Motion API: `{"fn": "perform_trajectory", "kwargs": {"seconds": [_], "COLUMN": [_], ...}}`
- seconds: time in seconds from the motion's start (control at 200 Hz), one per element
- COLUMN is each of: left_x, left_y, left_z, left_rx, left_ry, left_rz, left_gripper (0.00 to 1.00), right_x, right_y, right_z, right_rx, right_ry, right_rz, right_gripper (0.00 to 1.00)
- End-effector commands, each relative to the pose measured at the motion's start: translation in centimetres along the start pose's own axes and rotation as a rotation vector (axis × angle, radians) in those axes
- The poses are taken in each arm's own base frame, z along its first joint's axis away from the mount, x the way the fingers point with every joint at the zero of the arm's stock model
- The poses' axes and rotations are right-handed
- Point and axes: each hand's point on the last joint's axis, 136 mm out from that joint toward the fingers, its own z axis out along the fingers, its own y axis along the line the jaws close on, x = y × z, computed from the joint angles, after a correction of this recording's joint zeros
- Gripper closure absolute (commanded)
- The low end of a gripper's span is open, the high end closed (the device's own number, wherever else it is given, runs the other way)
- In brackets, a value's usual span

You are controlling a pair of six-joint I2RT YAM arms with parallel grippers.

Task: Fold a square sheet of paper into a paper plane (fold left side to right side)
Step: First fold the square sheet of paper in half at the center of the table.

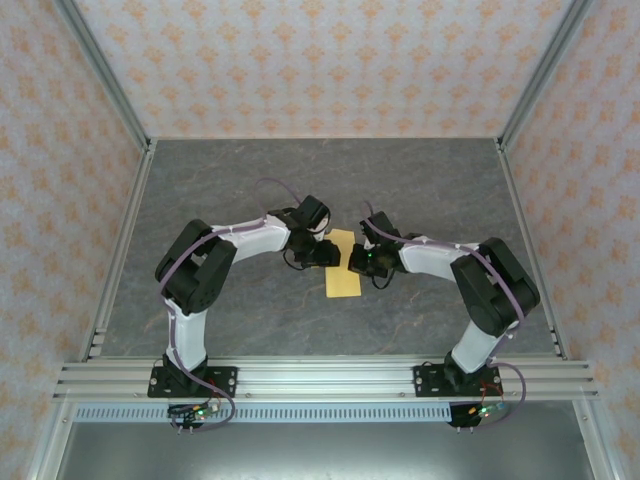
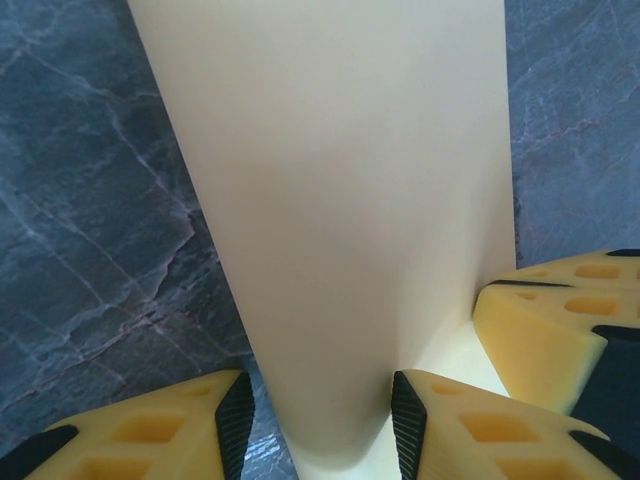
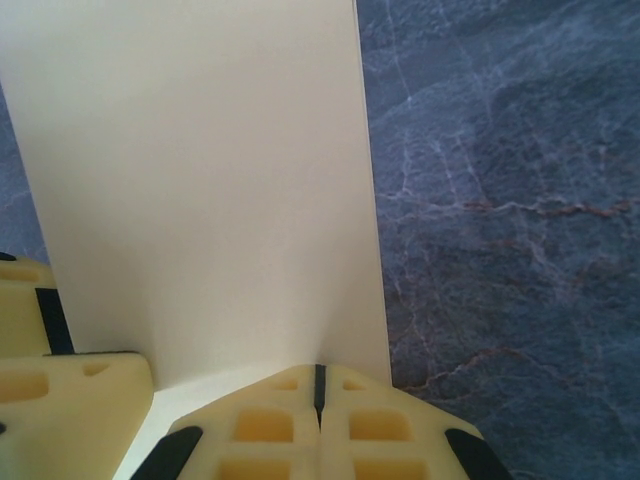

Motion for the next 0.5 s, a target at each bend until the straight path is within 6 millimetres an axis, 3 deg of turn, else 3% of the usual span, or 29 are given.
{"fn": "perform_trajectory", "kwargs": {"seconds": [0.0, 0.17, 0.235, 0.395, 0.495], "left_x": [-1.2, -2.2, -2.1, -1.5, -1.6], "left_y": [-0.4, -1.6, -2.5, -4.9, -5.2], "left_z": [-3.5, -6.8, -7.3, -6.2, -4.9], "left_rx": [-0.038, 0.006, 0.052, 0.209, 0.244], "left_ry": [-0.072, -0.155, -0.162, -0.113, -0.089], "left_rz": [0.032, 0.042, 0.049, 0.037, 0.008], "left_gripper": [0.53, 0.5, 0.55, 0.72, 0.78], "right_x": [3.2, 3.2, 3.2, 3.1, 3.0], "right_y": [-4.2, -4.5, -4.4, -4.3, -4.2], "right_z": [1.3, 1.5, 1.6, 1.6, 1.5], "right_rx": [0.166, 0.18, 0.18, 0.177, 0.178], "right_ry": [0.106, 0.114, 0.115, 0.115, 0.116], "right_rz": [0.034, 0.033, 0.034, 0.029, 0.028], "right_gripper": [0.98, 0.98, 0.98, 0.98, 0.98]}}
